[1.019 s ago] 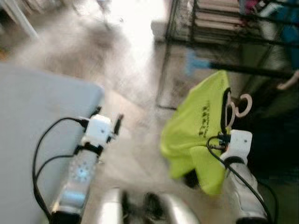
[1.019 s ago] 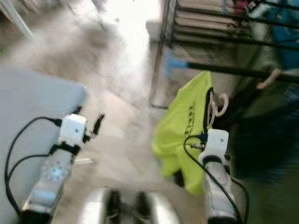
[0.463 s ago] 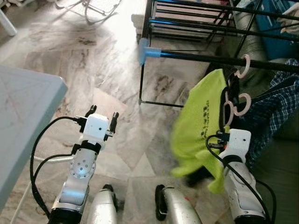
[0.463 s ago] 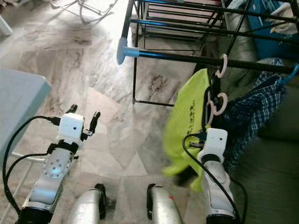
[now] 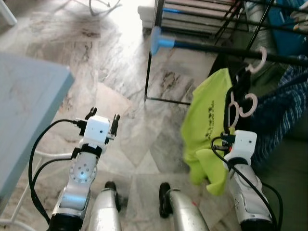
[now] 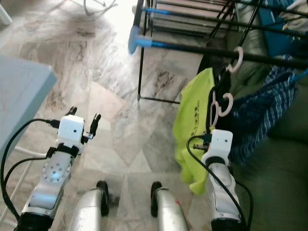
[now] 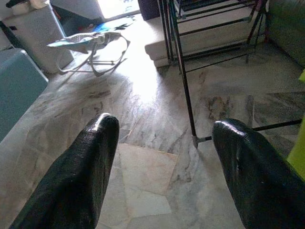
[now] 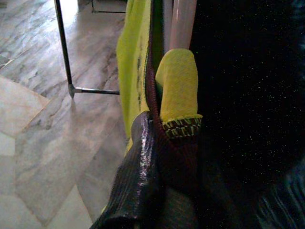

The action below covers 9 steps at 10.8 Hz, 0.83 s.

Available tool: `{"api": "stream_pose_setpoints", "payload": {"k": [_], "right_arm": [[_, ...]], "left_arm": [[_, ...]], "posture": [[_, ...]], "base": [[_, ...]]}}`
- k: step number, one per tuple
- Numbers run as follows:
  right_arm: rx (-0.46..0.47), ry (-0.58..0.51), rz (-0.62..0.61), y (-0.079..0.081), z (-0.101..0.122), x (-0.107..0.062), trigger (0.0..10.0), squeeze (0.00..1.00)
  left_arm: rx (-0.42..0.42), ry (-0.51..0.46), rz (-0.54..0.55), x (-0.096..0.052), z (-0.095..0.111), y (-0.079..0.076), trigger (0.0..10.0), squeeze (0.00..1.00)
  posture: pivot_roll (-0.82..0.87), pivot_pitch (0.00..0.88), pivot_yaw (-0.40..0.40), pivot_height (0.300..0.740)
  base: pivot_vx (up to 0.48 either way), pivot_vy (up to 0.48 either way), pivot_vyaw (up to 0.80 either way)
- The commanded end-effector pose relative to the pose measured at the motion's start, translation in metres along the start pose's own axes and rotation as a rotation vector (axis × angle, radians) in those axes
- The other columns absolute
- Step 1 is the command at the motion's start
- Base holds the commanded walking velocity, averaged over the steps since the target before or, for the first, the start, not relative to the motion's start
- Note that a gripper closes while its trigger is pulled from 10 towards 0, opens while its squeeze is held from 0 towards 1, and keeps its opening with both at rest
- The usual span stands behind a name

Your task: Hang hanger

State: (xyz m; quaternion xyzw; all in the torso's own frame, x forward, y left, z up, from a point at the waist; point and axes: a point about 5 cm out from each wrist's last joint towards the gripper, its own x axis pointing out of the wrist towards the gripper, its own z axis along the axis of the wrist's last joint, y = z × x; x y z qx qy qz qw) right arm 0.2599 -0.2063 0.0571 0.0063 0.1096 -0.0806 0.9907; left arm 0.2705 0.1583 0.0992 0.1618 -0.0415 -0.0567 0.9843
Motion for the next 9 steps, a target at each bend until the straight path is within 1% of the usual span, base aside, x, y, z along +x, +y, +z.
{"api": "stream_pose_setpoints", "payload": {"k": [1, 9], "right_arm": [[0.002, -0.005, -0.011, -0.0037, 0.0001, -0.0013, 10.0, 0.00], [-0.008, -0.042, -0.002, -0.0014, 0.0062, 0.0005, 10.0, 0.00]], "left_arm": [[0.000, 0.029, -0.020, -0.0028, -0.0055, -0.0032, 10.0, 0.00], [0.010, 0.029, -0.032, -0.0016, -0.0050, -0.0046, 10.0, 0.00]], "posture": [[0.01, 0.228, -0.062, 0.740], [0.01, 0.226, -0.057, 0.740]], "base": [[-0.311, 0.000, 0.00], [-0.311, 0.000, 0.00]]}}
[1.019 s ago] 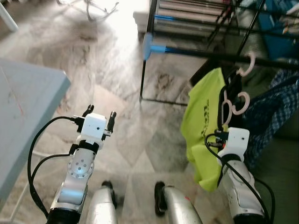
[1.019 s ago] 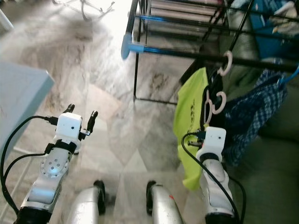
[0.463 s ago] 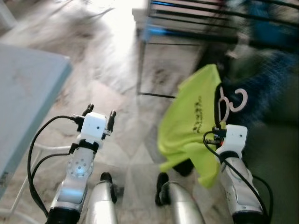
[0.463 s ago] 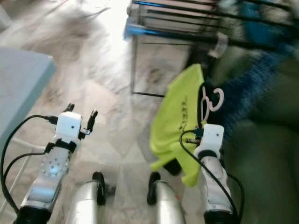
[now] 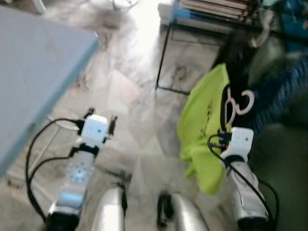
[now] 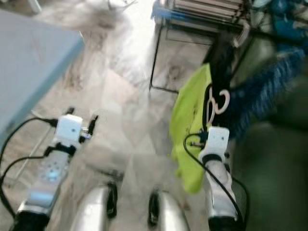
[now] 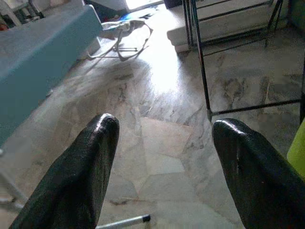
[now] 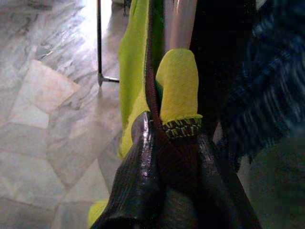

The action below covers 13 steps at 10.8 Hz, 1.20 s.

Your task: Hang hanger

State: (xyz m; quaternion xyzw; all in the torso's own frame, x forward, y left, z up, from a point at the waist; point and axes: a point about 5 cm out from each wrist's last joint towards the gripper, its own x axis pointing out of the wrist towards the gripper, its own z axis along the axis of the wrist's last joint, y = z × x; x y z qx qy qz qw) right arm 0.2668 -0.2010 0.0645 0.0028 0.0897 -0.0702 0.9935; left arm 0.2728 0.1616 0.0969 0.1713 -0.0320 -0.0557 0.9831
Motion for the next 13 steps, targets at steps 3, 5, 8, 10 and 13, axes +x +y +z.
{"api": "stream_pose_setpoints", "payload": {"k": [3, 5, 8, 10, 13], "right_arm": [[0.002, -0.001, -0.021, -0.006, -0.002, -0.002, 10.0, 0.00], [0.004, 0.000, -0.018, -0.006, -0.003, -0.002, 10.0, 0.00], [-0.003, -0.043, 0.013, -0.002, 0.007, 0.002, 10.0, 0.00], [-0.041, -0.064, 0.078, 0.005, 0.009, 0.002, 10.0, 0.00], [-0.051, -0.091, 0.158, 0.014, 0.017, 0.006, 10.0, 0.00]], "left_arm": [[0.001, 0.016, -0.034, -0.004, -0.003, -0.009, 10.0, 0.00], [0.005, 0.020, -0.034, -0.004, -0.004, -0.009, 10.0, 0.00], [0.008, 0.026, -0.039, -0.005, -0.006, -0.011, 10.0, 0.00], [0.021, 0.044, -0.018, -0.006, -0.011, -0.005, 10.0, 0.00], [0.023, 0.091, 0.024, -0.008, -0.023, 0.007, 10.0, 0.00]], "posture": [[0.01, 0.225, -0.057, 0.740], [0.01, 0.225, -0.056, 0.740], [0.01, 0.226, -0.058, 0.740], [0.01, 0.226, -0.061, 0.740], [0.01, 0.229, -0.065, 0.740]], "base": [[-0.153, 0.000, 0.00], [-0.407, 0.000, 0.00], [0.000, 0.000, 0.00], [0.000, 0.000, 0.70], [0.000, 0.000, 0.80]]}}
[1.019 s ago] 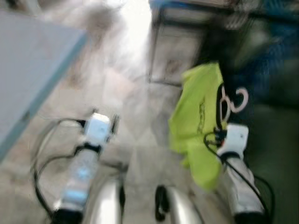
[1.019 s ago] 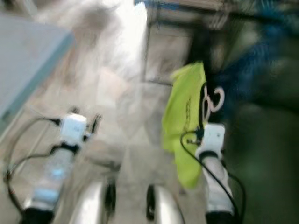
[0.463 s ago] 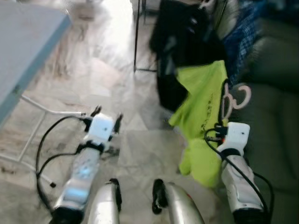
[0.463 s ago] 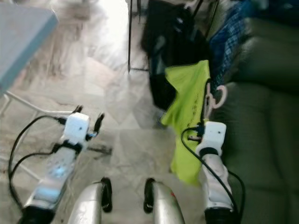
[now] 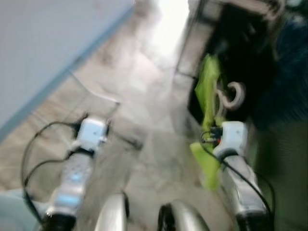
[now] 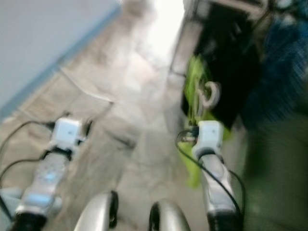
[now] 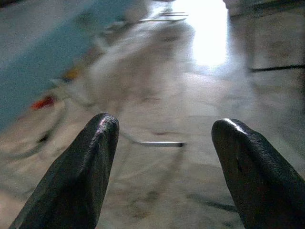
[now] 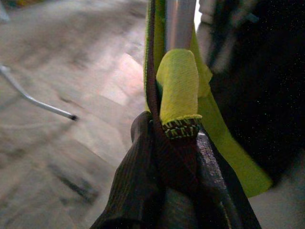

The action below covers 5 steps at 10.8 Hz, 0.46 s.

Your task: Hang hanger

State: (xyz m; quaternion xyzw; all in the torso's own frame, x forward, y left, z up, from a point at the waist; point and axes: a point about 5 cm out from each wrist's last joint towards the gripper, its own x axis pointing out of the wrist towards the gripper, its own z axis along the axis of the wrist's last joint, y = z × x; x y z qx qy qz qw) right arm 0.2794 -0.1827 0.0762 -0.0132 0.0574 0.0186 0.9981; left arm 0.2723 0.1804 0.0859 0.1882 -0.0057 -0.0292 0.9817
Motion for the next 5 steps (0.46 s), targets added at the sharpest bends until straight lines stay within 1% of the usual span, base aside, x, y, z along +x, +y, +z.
{"api": "stream_pose_setpoints", "payload": {"k": [1, 2, 3, 5], "right_arm": [[-0.005, -0.024, -0.006, -0.0072, 0.0042, -0.0013, 10.0, 0.00], [-0.006, -0.018, 0.007, -0.0075, 0.0033, -0.0020, 10.0, 0.00], [-0.030, -0.009, 0.056, -0.0043, 0.0005, -0.0044, 10.0, 0.00], [-0.041, -0.008, 0.128, -0.0009, 0.0024, -0.0035, 10.0, 0.00]], "left_arm": [[-0.028, 0.043, -0.025, -0.0088, -0.0111, -0.0067, 10.0, 0.00], [-0.039, 0.049, -0.033, -0.0124, -0.0142, -0.0078, 10.0, 0.00], [-0.037, 0.066, -0.035, -0.0162, -0.0188, -0.0102, 10.0, 0.00], [-0.034, 0.052, -0.044, -0.0143, -0.0146, -0.0134, 10.0, 0.00]], "posture": [[0.01, 0.231, -0.065, 0.740], [0.01, 0.232, -0.064, 0.740], [0.01, 0.233, -0.064, 0.740], [0.01, 0.233, -0.065, 0.740]], "base": [[0.000, 0.000, 0.80], [0.000, 0.000, 0.80], [0.000, 0.000, 0.80], [0.000, 0.000, 0.80]]}}
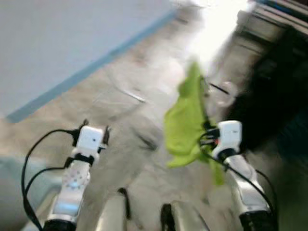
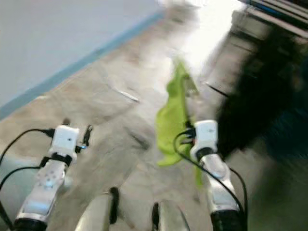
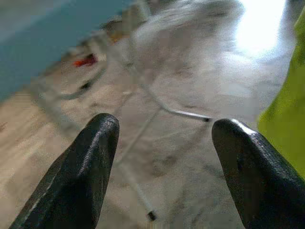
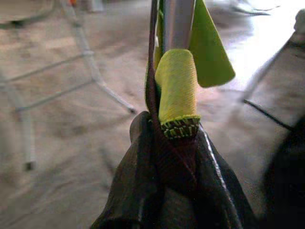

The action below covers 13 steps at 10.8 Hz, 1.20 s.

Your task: Hang hanger

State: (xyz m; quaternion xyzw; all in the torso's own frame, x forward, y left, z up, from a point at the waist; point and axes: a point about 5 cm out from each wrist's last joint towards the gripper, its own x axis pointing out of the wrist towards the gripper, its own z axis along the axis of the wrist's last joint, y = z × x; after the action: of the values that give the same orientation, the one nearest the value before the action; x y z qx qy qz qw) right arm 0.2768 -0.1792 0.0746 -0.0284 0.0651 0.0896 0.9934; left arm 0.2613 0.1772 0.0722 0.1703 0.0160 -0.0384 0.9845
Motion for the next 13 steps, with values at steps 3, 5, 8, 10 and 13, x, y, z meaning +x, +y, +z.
{"api": "stream_pose_setpoints", "payload": {"k": [3, 5, 8, 10, 13], "right_arm": [[0.006, -0.031, 0.126, 0.010, 0.011, 0.004, 10.0, 0.00], [0.074, -0.042, 0.225, 0.027, 0.011, -0.002, 10.0, 0.00], [0.107, 0.010, 0.389, 0.040, 0.007, -0.012, 10.0, 0.00], [0.080, 0.036, 0.443, 0.042, 0.006, -0.017, 10.0, 0.00], [-0.001, 0.068, 0.569, 0.055, 0.000, -0.029, 10.0, 0.00]], "left_arm": [[0.025, 0.010, -0.145, -0.003, -0.004, -0.022, 10.0, 0.00], [0.028, 0.005, -0.196, -0.005, -0.004, -0.032, 10.0, 0.00], [0.026, -0.008, -0.210, -0.002, -0.002, -0.032, 10.0, 0.00], [-0.017, 0.000, -0.185, 0.001, -0.002, -0.025, 10.0, 0.00], [-0.217, 0.009, -0.174, 0.015, 0.005, -0.016, 10.0, 0.00]], "posture": [[0.00, 0.236, -0.068, 0.740], [0.00, 0.236, -0.068, 0.740], [-0.01, 0.239, -0.066, 0.740], [-0.01, 0.239, -0.068, 0.740], [-0.01, 0.238, -0.069, 0.740]], "base": [[0.000, 0.000, 0.80], [0.000, 0.000, 0.80], [0.000, 0.000, 0.80], [0.000, 0.000, 0.40], [0.000, 0.000, 0.00]]}}
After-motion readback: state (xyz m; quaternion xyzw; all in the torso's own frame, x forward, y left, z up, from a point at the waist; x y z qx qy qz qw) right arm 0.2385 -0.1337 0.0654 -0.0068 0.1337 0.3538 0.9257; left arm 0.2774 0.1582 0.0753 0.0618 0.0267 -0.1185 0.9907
